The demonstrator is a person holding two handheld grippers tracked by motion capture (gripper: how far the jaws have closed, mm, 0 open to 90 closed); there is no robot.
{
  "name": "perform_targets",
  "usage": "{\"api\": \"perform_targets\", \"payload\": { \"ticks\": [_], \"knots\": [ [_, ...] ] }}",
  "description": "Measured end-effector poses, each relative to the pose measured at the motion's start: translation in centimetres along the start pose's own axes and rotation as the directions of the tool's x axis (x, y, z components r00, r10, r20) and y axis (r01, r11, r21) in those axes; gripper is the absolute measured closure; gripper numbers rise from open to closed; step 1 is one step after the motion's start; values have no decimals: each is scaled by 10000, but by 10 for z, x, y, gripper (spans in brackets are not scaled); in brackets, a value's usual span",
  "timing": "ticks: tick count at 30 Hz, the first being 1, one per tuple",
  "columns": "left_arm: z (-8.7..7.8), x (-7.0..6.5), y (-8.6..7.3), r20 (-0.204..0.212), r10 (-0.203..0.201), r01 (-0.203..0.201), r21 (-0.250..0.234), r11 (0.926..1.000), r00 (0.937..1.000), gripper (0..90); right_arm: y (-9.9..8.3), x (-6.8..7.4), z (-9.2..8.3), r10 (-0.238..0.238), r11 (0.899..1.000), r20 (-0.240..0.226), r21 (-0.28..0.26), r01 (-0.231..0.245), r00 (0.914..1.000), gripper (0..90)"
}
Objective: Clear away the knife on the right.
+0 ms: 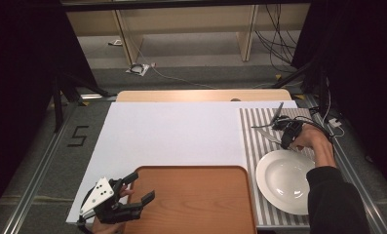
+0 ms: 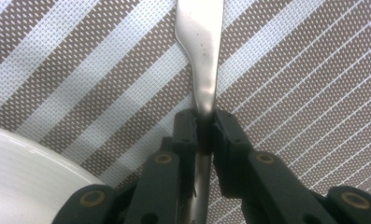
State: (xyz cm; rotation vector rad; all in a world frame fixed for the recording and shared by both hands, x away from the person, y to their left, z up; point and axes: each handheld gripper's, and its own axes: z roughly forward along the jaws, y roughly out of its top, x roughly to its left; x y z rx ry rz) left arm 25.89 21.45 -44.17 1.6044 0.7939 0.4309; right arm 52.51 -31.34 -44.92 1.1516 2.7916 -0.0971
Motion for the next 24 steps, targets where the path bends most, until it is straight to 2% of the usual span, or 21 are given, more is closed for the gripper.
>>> {"api": "perform_targets", "payload": {
  "ticks": [3,5,9,10,11,14,16,17,18,20,21,22,24],
  "knots": [
    [0,0,0,-9,-5,5,14,10000,10000,156,0,2,0,-186,9998,146,-82,187,9997,805],
    [0,0,0,-8,-10,10,19,10000,10000,156,0,4,-3,-234,9994,581,-242,249,9980,806],
    [1,0,0,-17,-23,23,44,10000,10000,156,0,4,-10,-452,9969,852,-601,504,9953,807],
    [1,0,0,-9,-10,10,49,10000,10000,156,0,5,-16,-592,9945,1241,-787,693,9905,807],
    [1,0,0,-9,-10,10,49,10000,10000,156,0,5,-16,-592,9945,1241,-787,693,9905,807],
    [1,0,0,-13,-11,11,53,10000,10000,156,1,8,-24,-701,9901,1695,-1082,893,9830,807],
    [1,0,0,-21,-23,23,38,10000,10000,156,2,12,-34,-748,9838,1951,-1456,1043,9779,807],
    [1,0,0,-21,-23,23,38,10000,10000,156,2,12,-34,-748,9838,1951,-1456,1043,9779,807],
    [1,0,0,-22,-16,16,42,10000,10000,156,2,16,-43,-758,9769,2210,-1787,1168,9723,807],
    [0,0,0,-27,-5,5,32,10000,10000,156,2,18,-50,-677,9705,2436,-2089,1205,9675,807],
    [0,0,0,-27,-5,5,32,10000,10000,156,2,18,-50,-677,9705,2436,-2089,1205,9675,807],
    [0,0,0,-31,-4,4,33,10000,10000,156,1,22,-58,-540,9651,2570,-2345,1165,9649,807],
    [0,0,0,-36,-15,15,35,10000,10000,156,0,25,-64,-495,9572,2572,-2636,1193,9651,807]
  ]
}}
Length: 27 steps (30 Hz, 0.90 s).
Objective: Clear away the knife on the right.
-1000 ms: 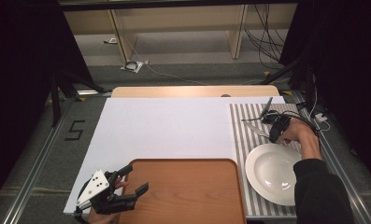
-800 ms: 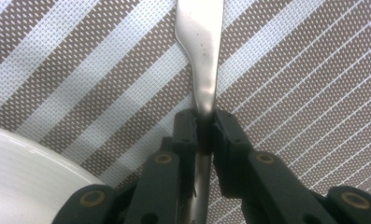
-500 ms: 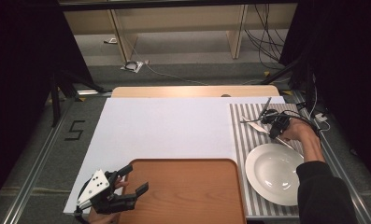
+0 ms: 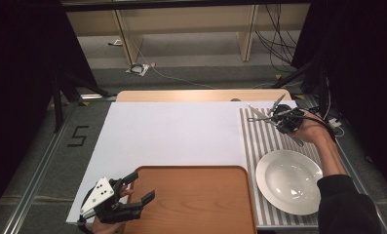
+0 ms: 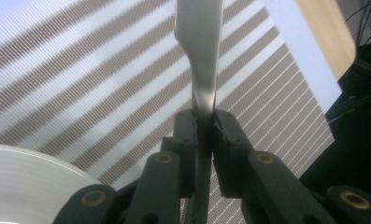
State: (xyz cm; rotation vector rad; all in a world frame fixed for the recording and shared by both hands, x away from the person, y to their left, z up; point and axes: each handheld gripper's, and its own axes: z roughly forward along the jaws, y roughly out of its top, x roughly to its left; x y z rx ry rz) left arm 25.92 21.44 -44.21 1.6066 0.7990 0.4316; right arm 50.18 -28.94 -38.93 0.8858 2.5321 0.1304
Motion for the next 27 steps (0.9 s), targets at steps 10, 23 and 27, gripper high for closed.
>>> {"api": "perform_targets", "payload": {
  "ticks": [10,23,27],
  "knots": [
    [0,0,0,-11,-13,13,2,10000,10000,156,0,18,-45,1135,9794,-756,-1591,-1243,9907,807],
    [0,0,0,-21,11,-11,-4,10000,10000,155,-11,64,-81,1134,9133,-2708,-3505,-2076,9559,807],
    [0,-1,0,-22,43,-43,9,10000,10000,156,-15,81,-90,1125,9025,-3054,-3667,-2259,9455,807]
  ]
}}
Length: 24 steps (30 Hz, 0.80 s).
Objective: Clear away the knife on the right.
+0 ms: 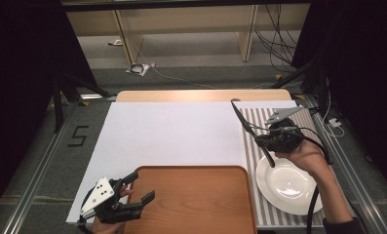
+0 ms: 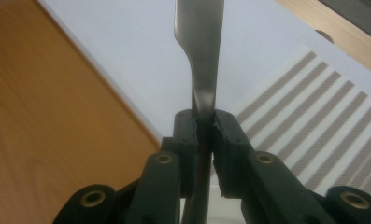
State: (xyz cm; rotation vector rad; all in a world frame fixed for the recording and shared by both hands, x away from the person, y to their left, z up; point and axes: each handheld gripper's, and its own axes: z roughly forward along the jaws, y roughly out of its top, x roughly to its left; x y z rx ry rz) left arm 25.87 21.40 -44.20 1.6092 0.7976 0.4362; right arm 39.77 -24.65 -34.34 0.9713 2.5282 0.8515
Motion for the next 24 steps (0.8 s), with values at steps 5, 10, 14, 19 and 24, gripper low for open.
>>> {"api": "perform_targets", "payload": {
  "ticks": [5,10,14,19,24],
  "knots": [
    [0,-1,1,20,31,-30,-41,10000,10000,156,-3,24,-3,-483,9987,-542,-212,472,9974,807],
    [-1,-1,0,14,19,-19,-31,10000,10000,156,-3,42,-1,-784,9966,-969,-322,756,9922,807],
    [-1,-1,0,9,25,-25,-43,10000,10000,156,-8,54,4,-923,9957,-1362,-196,905,9864,807],
    [-1,-1,0,2,25,-25,-26,10000,10000,156,-10,65,12,-1136,9934,-1650,-49,1144,9797,807],
    [-1,-1,0,-5,-6,6,-40,10000,10000,156,-8,73,14,-1288,9916,-1736,-99,1290,9764,807]
  ]
}}
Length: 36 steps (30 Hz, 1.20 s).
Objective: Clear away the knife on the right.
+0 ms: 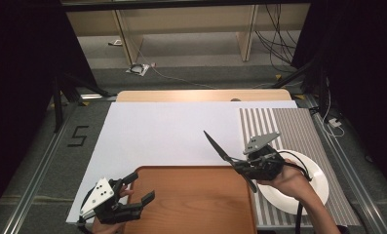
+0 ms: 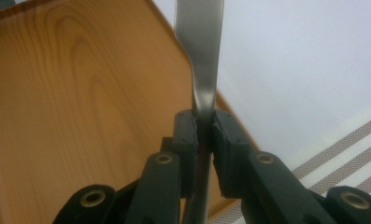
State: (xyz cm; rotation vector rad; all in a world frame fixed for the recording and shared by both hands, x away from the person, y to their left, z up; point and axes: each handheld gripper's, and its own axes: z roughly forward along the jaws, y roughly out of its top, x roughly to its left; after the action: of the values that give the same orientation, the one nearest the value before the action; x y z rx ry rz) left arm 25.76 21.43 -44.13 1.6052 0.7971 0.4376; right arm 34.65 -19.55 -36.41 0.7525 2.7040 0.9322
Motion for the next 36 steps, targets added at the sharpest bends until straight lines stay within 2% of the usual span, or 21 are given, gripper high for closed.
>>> {"api": "perform_targets", "payload": {
  "ticks": [5,6,13,18,22,36],
  "knots": [
    [0,0,0,1,13,-13,-4,10000,10000,156,2,11,0,-46,10000,-191,-71,45,9998,807],
    [0,0,0,7,20,-20,5,10000,10000,156,3,15,2,-176,9998,-175,-86,175,9997,807],
    [0,1,0,5,4,-4,-23,10000,10000,156,4,26,1,-480,9987,-87,-191,478,9988,807],
    [0,0,0,12,17,-17,-20,10000,10000,155,2,35,2,-532,9985,-291,-144,528,9982,807],
    [-1,0,1,5,16,-16,-45,10000,10000,156,-2,41,7,-495,9987,-641,-130,488,9967,807],
    [-1,0,1,-33,6,-6,-38,10000,10000,156,-10,59,21,-422,9985,-1216,307,462,9917,807]
  ]
}}
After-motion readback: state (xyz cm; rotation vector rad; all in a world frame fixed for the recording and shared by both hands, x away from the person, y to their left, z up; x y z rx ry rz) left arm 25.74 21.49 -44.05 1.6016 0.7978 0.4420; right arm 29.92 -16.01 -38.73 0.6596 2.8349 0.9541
